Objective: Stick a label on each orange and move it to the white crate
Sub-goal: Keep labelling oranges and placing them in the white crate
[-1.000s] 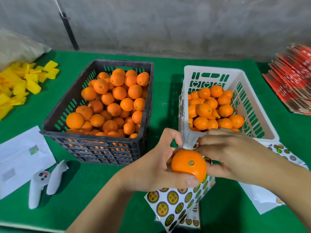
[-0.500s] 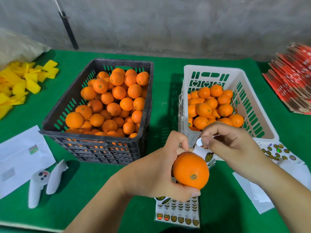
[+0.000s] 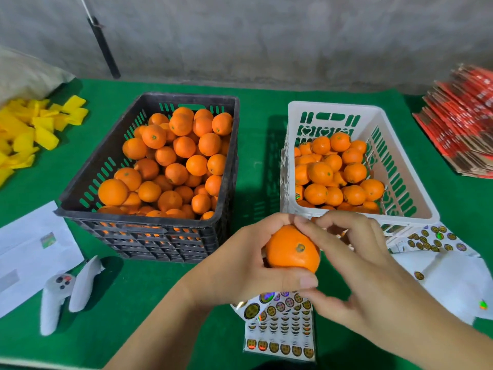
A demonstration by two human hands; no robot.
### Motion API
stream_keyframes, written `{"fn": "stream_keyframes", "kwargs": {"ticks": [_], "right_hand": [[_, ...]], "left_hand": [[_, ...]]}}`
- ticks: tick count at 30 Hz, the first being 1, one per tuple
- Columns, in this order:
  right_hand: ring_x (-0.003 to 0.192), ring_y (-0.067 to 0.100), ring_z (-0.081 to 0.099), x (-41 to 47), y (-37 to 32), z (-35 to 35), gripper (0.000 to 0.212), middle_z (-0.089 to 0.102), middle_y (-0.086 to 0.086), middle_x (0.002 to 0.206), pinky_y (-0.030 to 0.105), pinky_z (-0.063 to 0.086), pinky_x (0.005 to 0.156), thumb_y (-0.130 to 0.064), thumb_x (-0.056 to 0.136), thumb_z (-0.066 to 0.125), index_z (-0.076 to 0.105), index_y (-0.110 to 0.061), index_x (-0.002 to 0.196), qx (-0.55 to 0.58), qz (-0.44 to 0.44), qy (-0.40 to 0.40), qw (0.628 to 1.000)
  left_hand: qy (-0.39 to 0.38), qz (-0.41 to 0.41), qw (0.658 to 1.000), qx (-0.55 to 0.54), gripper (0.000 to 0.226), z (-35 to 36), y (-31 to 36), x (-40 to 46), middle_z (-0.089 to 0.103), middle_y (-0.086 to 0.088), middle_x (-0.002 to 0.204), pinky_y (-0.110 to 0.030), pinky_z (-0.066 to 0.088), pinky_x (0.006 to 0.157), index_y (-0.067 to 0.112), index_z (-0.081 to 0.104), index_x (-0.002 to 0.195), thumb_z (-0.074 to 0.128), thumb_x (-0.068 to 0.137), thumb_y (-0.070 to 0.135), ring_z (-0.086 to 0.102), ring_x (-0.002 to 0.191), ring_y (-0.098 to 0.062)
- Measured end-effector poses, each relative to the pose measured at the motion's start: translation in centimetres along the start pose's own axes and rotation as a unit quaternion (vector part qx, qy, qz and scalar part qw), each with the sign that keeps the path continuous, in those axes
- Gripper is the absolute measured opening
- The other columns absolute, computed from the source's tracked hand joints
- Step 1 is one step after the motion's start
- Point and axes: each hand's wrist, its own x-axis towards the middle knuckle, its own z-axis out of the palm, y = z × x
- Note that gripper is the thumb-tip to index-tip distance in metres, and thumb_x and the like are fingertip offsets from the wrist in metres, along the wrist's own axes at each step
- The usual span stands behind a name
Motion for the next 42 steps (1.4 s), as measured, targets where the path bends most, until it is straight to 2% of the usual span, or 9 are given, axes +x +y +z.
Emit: {"fn": "stream_keyframes", "kwargs": {"ticks": [5,11,16,18,21,25,30,37,42], "right_hand": [[0.129,0.012,0.043,0.5,-0.2,1.3,0.074,0.045,-0.008,0.139,0.019,0.035,0.107,-0.057,0.088,0.071,0.054,-0.026,0.152,0.049,0.025,0.076,0.996],[0.131,0.024,0.059,1.4,2.5,-0.6,0.077,0.059,-0.006,0.143,0.034,0.051,0.104,-0.063,0.08,0.082,0.054,-0.042,0.149,0.262,0.082,0.142,0.951],[0.154,0.01,0.033,3.4,8.3,-0.5,0.103,0.032,-0.02,0.167,0.037,0.033,0.124,-0.075,0.081,0.068,0.017,-0.044,0.165,0.181,0.217,0.128,0.951],[0.154,0.002,0.03,3.5,8.4,1.1,0.104,0.03,-0.031,0.165,0.05,0.025,0.126,-0.09,0.074,0.063,0.017,-0.056,0.161,0.323,0.305,0.078,0.892],[0.139,0.02,0.058,3.1,7.3,3.6,0.104,0.065,0.001,0.146,0.049,0.038,0.121,-0.083,0.063,0.082,0.053,-0.033,0.15,0.588,0.335,-0.025,0.736],[0.112,0.021,0.072,4.4,6.1,5.7,0.07,0.077,0.01,0.119,0.04,0.052,0.095,-0.064,0.064,0.094,0.077,-0.026,0.121,0.583,0.319,0.003,0.747],[0.146,0.002,0.045,7.5,6.4,7.6,0.121,0.05,-0.021,0.157,0.041,0.033,0.122,-0.071,0.056,0.094,0.03,-0.053,0.158,0.633,0.308,-0.02,0.71],[0.142,0.016,0.054,12.0,7.1,8.5,0.114,0.061,0.0,0.15,0.038,0.043,0.115,-0.058,0.061,0.096,0.043,-0.026,0.157,0.712,0.274,-0.018,0.646],[0.14,0.039,0.055,12.4,7.5,8.8,0.063,0.058,0.021,0.15,0.061,0.044,0.114,-0.02,0.092,0.074,0.053,-0.009,0.151,0.796,0.245,-0.033,0.553]], "left_hand": [[-0.009,0.009,0.993,-0.115,0.081,0.5,-0.9,0.4,0.06,-0.01,0.144,-0.047,0.053,0.106,0.018,0.045,0.153,0.078,0.082,0.039,0.061,0.131,-0.029],[0.047,-0.011,0.979,-0.198,0.06,-0.3,-3.2,0.0,0.064,-0.023,0.137,-0.052,0.051,0.105,0.019,0.047,0.152,0.067,0.098,0.001,0.063,0.125,-0.043],[0.055,-0.007,0.983,-0.177,0.074,-1.4,-3.2,0.3,0.076,-0.001,0.114,-0.015,0.05,0.086,0.032,0.025,0.162,0.055,0.104,-0.002,0.07,0.092,-0.004],[0.061,0.007,0.978,-0.199,0.075,-2.1,-3.1,0.9,0.074,-0.009,0.12,-0.032,0.046,0.095,0.033,0.025,0.163,0.056,0.104,-0.002,0.066,0.101,-0.022],[0.075,0.009,0.969,-0.237,0.074,-4.3,-3.0,1.8,0.074,-0.016,0.118,-0.054,0.044,0.095,0.032,0.038,0.159,0.065,0.097,0.0,0.059,0.107,-0.041],[0.101,-0.018,0.965,-0.24,0.057,-8.1,-2.5,4.0,0.069,-0.021,0.131,-0.049,0.056,0.099,0.015,0.054,0.147,0.058,0.094,-0.006,0.069,0.117,-0.036],[0.03,-0.018,0.954,-0.298,0.058,-10.9,-1.9,6.0,0.071,-0.016,0.128,-0.045,0.058,0.097,0.011,0.064,0.137,0.084,0.083,0.016,0.072,0.109,-0.03],[-0.009,-0.019,0.937,-0.349,0.066,-12.4,-3.6,7.5,0.064,-0.019,0.136,-0.051,0.051,0.103,0.012,0.057,0.144,0.084,0.084,0.019,0.065,0.117,-0.036],[0.006,-0.001,0.93,-0.366,0.051,-13.7,-4.9,7.6,0.065,-0.021,0.135,-0.056,0.051,0.105,0.01,0.055,0.146,0.064,0.097,0.006,0.067,0.12,-0.038]]}}
